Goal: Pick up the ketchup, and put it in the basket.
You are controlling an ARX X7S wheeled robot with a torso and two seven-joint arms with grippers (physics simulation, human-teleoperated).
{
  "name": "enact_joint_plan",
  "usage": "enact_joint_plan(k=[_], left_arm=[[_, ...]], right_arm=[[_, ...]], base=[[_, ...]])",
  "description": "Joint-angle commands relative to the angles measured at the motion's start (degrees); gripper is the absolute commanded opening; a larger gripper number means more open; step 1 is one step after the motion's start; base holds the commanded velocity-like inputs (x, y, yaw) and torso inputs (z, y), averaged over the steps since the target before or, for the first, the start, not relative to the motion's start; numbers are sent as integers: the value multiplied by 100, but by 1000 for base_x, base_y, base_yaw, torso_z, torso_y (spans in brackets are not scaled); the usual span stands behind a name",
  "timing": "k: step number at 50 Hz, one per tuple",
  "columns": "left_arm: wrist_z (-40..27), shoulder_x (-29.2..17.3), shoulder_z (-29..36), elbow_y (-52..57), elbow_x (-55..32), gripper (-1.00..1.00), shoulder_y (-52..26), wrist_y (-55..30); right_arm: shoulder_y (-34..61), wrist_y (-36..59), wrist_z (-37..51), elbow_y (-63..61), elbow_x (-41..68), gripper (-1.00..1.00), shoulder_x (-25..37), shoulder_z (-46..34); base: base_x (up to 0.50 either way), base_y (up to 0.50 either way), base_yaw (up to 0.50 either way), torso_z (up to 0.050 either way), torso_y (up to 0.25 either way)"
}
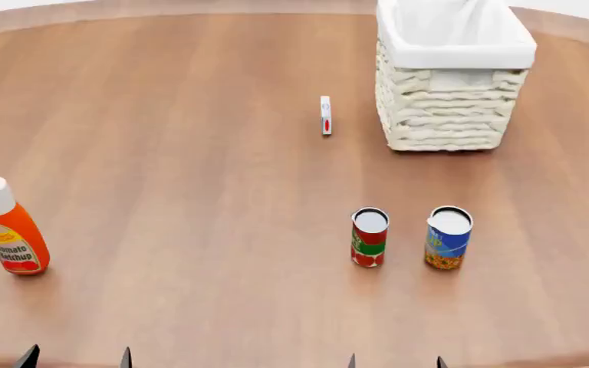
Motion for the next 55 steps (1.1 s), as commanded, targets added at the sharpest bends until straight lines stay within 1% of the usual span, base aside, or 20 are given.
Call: enact_joint_plan(k=[1, 14, 17, 18, 35, 43, 46, 49, 51, 55], left_arm=[[-116, -91, 102, 1, -82, 100, 2, 1], [-367, -295, 356, 19, -235, 100, 14, 9], [-416, -330, 422, 39, -154, 100, 44, 52], [-122, -64, 112, 56, 105, 100, 64, 84], [-445, -317, 404, 162, -169, 100, 119, 70], [-593, -381, 357, 589, -346, 100, 214, -85], [-673, -414, 438, 748, -226, 100, 317, 61], [-884, -453, 549, 917, 142, 100, 439, 400], [-830, -463, 538, 1092, -29, 100, 485, 270], [-849, -509, 551, 1306, -83, 100, 539, 237]], right_arm=[[2, 30, 144, -5, 80, 100, 83, -107], [31, 128, 380, -4, 300, 100, 291, -352], [51, 219, 408, -16, 322, 100, 310, -376], [39, 257, 105, -42, 45, 100, 50, -71], [26, 259, 423, -95, 341, 100, 311, -375], [-279, 345, 339, -1085, 942, 100, 313, -385], [-362, 396, 410, -1349, 945, 100, 346, -445], [-434, 334, 453, -1539, 960, 100, 367, -493], [-460, 244, 507, -1584, 907, 100, 384, -513], [-537, 54, 611, -1770, 792, 100, 421, -559]], base=[[0, 0, 0, 0, 0], [0, 0, 0, 0, 0], [0, 0, 0, 0, 0], [0, 0, 0, 0, 0], [0, 0, 0, 0, 0], [0, 0, 0, 0, 0], [0, 0, 0, 0, 0], [0, 0, 0, 0, 0], [0, 0, 0, 0, 0], [0, 0, 0, 0, 0]])
